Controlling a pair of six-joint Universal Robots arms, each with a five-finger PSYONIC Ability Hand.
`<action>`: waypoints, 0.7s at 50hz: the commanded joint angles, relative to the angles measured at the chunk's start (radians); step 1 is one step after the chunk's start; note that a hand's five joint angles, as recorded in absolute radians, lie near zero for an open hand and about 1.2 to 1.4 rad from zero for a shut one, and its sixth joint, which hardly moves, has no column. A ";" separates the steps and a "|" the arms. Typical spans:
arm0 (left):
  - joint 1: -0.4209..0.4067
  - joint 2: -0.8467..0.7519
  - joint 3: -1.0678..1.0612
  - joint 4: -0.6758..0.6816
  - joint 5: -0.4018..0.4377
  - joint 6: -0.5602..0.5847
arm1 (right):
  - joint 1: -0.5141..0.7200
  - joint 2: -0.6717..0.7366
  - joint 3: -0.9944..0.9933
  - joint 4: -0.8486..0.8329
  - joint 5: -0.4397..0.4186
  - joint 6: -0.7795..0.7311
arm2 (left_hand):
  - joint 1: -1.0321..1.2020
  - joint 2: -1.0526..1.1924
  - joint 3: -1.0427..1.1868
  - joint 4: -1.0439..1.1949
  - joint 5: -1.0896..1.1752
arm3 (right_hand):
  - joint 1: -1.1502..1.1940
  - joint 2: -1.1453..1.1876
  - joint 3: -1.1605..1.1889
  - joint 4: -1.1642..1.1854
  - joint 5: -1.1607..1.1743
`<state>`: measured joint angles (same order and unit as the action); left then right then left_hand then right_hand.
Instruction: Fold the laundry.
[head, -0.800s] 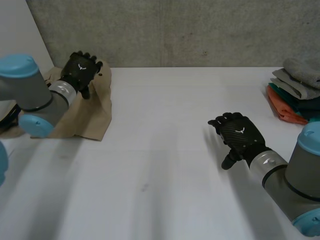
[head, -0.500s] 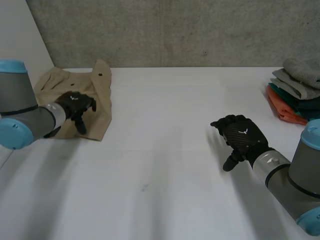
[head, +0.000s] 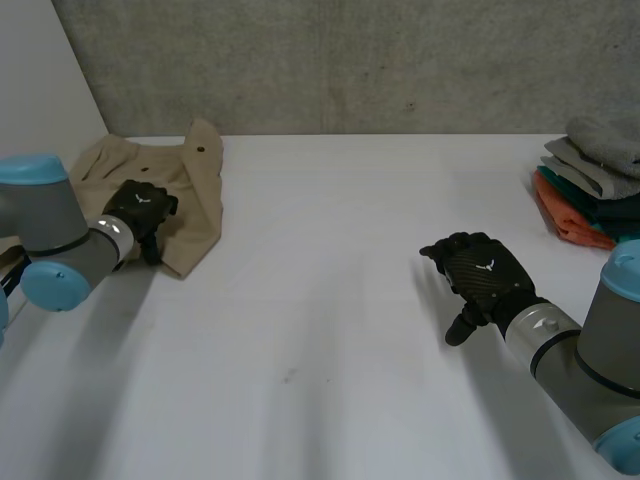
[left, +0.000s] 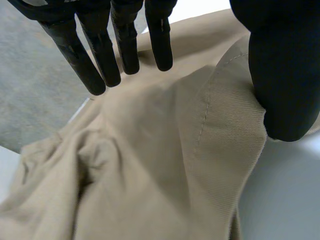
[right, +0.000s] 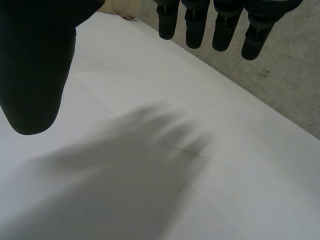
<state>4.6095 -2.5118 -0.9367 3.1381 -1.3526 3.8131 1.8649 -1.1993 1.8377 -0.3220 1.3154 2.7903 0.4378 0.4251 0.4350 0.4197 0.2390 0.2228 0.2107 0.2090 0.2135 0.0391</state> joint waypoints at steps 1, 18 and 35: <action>0.000 -0.032 0.045 0.042 -0.033 0.019 | -0.001 -0.002 0.002 0.009 -0.004 -0.003 | 0.417 0.430 0.420 0.435 0.442 | -0.048 -0.036 -0.034 -0.039 -0.039; -0.216 0.322 -0.053 0.033 -0.052 -0.269 | -0.056 -0.023 -0.023 0.020 0.004 0.003 | 0.958 0.971 0.961 0.977 0.983 | -0.048 -0.036 -0.034 -0.039 -0.039; -0.780 0.358 -0.097 0.002 -0.238 -0.598 | -0.246 -0.022 -0.133 0.129 0.005 0.150 | 0.958 0.971 0.961 0.977 0.983 | -0.048 -0.036 -0.034 -0.039 -0.039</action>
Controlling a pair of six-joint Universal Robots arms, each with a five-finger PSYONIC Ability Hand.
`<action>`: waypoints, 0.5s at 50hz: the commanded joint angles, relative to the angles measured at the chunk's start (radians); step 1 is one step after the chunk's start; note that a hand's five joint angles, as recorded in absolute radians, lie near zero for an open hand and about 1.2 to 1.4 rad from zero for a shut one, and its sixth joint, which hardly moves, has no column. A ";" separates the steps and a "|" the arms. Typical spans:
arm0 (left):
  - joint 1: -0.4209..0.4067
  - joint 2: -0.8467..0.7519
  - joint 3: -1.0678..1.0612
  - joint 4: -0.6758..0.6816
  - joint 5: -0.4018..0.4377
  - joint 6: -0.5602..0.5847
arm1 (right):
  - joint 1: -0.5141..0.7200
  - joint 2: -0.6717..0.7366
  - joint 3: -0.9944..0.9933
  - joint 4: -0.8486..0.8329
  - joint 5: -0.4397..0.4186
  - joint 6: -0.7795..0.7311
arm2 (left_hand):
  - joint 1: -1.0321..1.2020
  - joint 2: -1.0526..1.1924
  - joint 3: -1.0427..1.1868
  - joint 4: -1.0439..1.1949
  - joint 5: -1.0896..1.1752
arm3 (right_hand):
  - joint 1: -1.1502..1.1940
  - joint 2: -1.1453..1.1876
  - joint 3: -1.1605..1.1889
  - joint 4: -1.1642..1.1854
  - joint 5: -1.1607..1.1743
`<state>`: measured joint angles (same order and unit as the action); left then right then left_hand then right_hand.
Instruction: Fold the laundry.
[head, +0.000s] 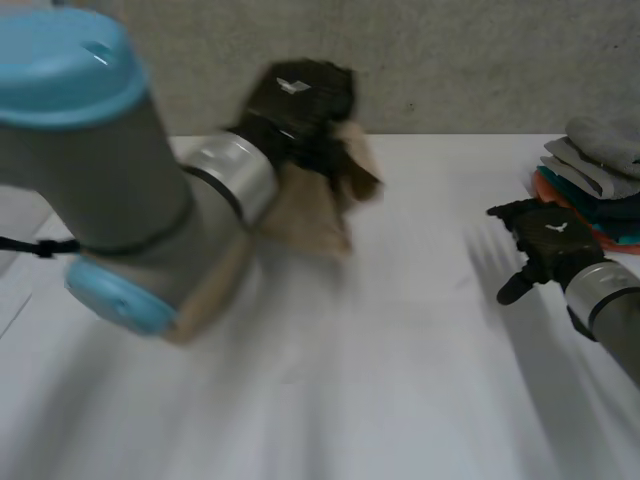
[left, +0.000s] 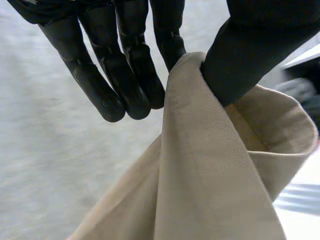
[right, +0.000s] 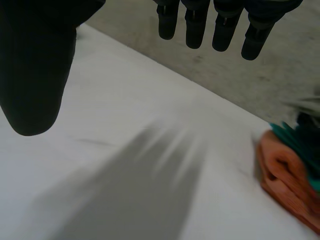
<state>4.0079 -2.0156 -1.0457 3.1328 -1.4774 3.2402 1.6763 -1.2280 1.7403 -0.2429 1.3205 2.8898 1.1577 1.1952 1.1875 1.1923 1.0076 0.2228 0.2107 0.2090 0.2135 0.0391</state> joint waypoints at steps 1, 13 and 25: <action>-0.194 -0.161 0.019 0.009 -0.128 -0.031 | -0.061 0.008 -0.038 0.054 0.000 0.052 | 0.239 0.201 0.209 0.204 0.214 | -0.048 -0.036 -0.034 -0.039 -0.039; -0.198 -0.149 0.006 -0.105 -0.159 -0.108 | -0.066 0.005 -0.028 0.108 -0.007 0.051 | -0.983 -1.021 -1.013 -1.018 -1.008 | -0.048 -0.036 -0.034 -0.039 -0.039; 0.224 -0.006 -0.048 -0.094 0.103 0.170 | 0.097 -0.088 -0.013 0.336 0.000 0.051 | -0.983 -1.021 -1.013 -1.018 -1.008 | -0.048 -0.036 -0.034 -0.039 -0.039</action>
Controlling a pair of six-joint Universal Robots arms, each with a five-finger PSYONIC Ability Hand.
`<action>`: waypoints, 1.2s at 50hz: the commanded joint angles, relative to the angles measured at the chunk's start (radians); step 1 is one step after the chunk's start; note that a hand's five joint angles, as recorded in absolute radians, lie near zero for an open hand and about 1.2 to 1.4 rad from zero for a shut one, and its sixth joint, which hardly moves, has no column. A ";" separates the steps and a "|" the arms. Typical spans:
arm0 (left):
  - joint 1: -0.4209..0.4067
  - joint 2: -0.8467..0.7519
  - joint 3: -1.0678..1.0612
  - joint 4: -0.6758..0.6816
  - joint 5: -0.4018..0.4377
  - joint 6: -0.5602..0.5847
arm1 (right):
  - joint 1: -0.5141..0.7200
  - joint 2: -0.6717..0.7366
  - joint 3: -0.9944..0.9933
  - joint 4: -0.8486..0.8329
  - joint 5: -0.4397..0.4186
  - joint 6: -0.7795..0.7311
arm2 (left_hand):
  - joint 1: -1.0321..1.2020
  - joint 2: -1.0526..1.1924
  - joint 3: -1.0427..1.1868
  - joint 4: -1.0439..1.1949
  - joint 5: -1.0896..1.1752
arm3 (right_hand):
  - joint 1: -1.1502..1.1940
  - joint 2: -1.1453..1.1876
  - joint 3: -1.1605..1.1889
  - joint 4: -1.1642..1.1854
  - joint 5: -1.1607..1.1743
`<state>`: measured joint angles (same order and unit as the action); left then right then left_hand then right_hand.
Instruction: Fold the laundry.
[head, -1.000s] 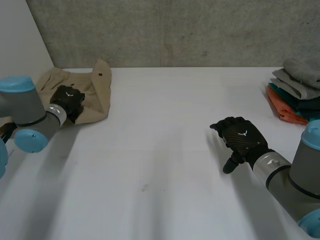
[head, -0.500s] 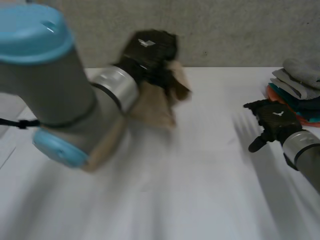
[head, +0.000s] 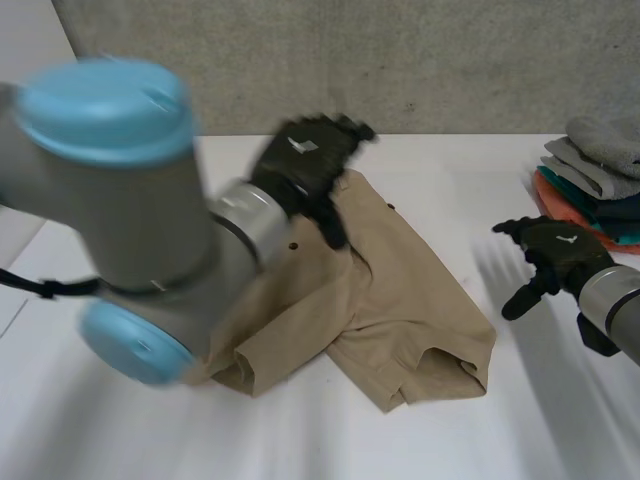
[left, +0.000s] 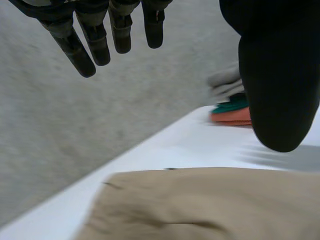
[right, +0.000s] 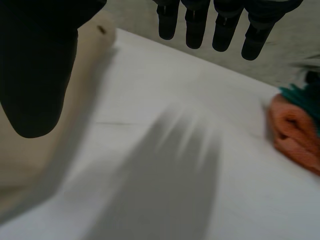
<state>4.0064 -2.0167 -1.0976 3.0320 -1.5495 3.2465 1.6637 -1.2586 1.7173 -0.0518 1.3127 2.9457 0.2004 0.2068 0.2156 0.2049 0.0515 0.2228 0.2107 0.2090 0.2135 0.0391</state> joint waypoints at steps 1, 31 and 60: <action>0.246 -0.028 0.010 0.008 0.190 0.182 | 0.126 -0.067 0.016 0.159 0.008 -0.005 | -0.026 -0.032 -0.041 -0.030 -0.052 | -0.048 -0.036 -0.034 -0.039 -0.039; 0.439 -0.723 0.574 -0.055 0.292 0.673 | 0.364 -0.022 0.156 -0.072 0.192 -0.085 | 1.088 1.081 1.073 1.083 1.062 | 1.174 1.186 1.187 1.183 1.183; 0.250 0.142 -0.350 0.111 -0.122 0.131 | 0.168 0.399 -0.890 -0.033 0.200 -0.079 | 1.196 1.189 1.181 1.191 1.170 | 1.174 1.186 1.187 1.183 1.183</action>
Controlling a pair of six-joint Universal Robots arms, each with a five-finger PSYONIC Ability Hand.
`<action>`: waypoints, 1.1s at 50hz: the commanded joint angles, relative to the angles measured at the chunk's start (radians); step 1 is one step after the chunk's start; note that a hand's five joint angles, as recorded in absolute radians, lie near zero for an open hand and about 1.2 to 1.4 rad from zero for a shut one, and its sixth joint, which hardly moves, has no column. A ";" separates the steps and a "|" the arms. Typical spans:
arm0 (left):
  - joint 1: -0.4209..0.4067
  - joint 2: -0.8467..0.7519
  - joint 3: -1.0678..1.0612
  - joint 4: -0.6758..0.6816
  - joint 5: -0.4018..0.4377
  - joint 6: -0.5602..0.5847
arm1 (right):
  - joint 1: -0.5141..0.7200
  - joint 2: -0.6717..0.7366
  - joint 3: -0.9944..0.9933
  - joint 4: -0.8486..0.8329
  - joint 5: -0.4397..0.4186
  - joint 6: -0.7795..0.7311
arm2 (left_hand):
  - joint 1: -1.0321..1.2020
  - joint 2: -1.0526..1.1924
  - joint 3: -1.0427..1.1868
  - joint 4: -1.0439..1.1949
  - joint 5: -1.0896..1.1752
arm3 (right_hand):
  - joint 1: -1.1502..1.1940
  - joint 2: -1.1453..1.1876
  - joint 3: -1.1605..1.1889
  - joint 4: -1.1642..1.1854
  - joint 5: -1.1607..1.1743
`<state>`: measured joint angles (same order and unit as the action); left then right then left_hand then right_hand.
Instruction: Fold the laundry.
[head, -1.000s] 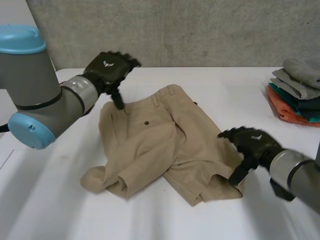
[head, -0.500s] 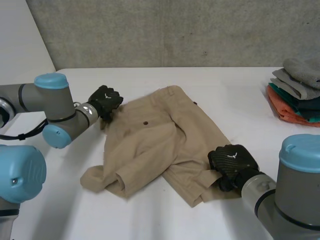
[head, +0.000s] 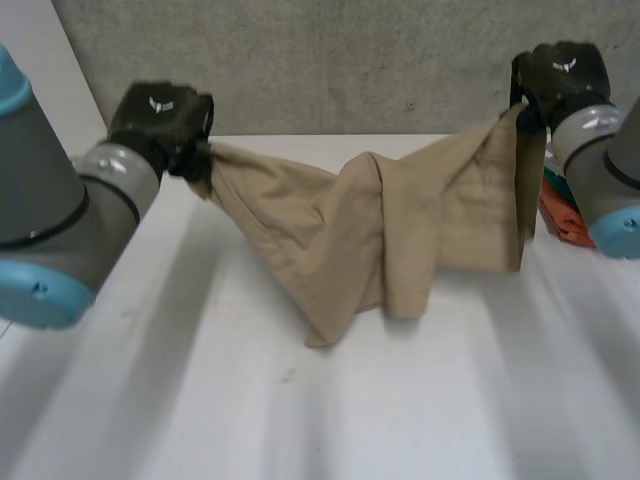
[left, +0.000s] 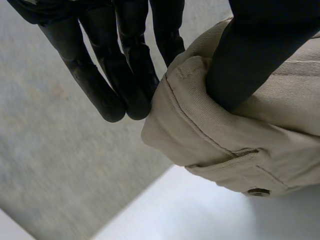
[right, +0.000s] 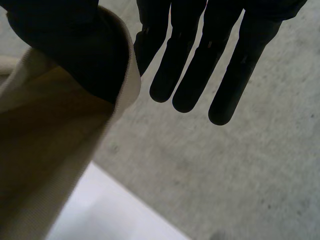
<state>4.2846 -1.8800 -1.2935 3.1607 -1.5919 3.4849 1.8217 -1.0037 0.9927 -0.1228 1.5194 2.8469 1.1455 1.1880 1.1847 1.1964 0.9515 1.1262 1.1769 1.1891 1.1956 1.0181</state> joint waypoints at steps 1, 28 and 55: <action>-0.031 0.002 -0.171 -0.019 -0.085 -0.121 | 0.013 0.160 -0.172 0.048 -0.008 0.020 | 0.251 0.208 0.212 0.200 0.270 | 0.270 0.219 0.207 0.201 0.204; 0.107 0.085 -0.535 0.005 0.216 0.026 | -0.139 -0.338 0.610 0.278 -0.245 -0.040 | -0.762 -0.804 -0.801 -0.813 -0.742 | -0.952 -1.002 -1.015 -1.021 -1.018; 0.061 0.002 -0.038 0.622 -0.033 -0.111 | -0.124 -0.398 0.794 0.175 -0.263 -0.080 | 0.251 0.208 0.212 0.200 0.270 | -0.952 -1.002 -1.015 -1.021 -1.018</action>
<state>4.3510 -2.0011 -1.4798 3.5508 -1.6948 3.4972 1.6874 -1.3895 1.7857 0.0537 1.2452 2.7579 1.1395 1.1957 1.1872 1.1932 0.9639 0.2186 0.2084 0.2082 0.2126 0.0366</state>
